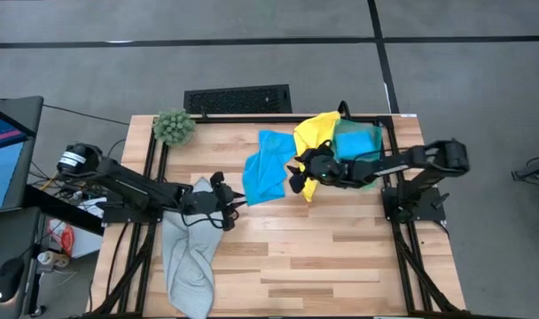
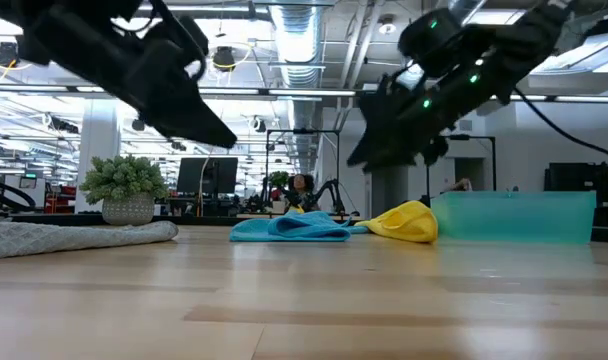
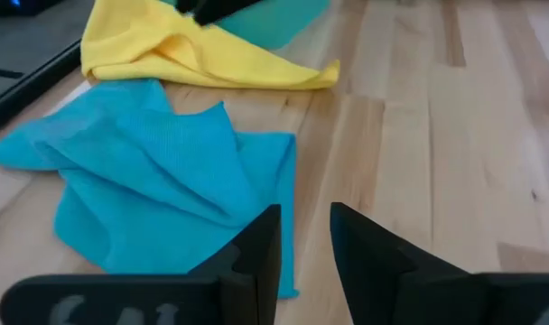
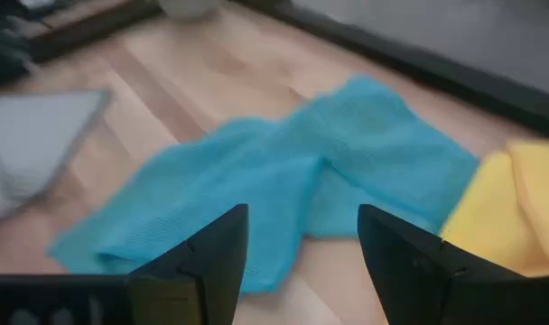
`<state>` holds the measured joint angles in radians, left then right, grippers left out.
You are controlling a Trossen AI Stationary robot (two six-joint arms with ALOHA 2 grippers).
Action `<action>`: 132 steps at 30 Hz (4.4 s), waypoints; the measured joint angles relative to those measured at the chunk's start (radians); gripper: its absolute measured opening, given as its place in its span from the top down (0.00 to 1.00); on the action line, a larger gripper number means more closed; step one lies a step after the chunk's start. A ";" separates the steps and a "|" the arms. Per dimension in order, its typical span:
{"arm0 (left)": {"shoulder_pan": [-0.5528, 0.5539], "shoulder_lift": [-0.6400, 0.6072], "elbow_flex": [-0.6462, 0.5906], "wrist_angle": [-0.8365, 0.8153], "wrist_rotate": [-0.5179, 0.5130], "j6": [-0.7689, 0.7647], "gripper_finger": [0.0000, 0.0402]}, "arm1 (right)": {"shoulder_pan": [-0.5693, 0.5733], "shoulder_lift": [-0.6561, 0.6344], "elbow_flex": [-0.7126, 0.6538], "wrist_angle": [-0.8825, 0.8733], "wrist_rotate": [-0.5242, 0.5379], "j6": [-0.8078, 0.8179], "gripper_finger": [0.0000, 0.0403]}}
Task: Fold microfiber towels
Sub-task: Fold the blue microfiber cloth
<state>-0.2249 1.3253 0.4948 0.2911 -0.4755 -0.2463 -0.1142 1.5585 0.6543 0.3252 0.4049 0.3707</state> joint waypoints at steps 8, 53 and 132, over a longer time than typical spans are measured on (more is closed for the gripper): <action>0.067 0.201 -0.002 0.180 0.052 0.010 0.69 | -0.052 0.198 0.105 -0.002 -0.111 0.106 0.42; 0.044 0.484 0.281 -0.253 0.009 -0.100 1.00 | 0.042 -0.021 0.141 -0.093 -0.133 0.206 0.98; -0.674 0.214 0.663 -1.260 -0.243 -0.778 1.00 | 1.250 -0.002 0.039 -0.172 0.625 1.097 0.98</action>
<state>-0.8989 1.5394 1.1580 -0.9686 -0.7184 -1.0240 1.1359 1.5567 0.6937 0.1535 1.0296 1.4680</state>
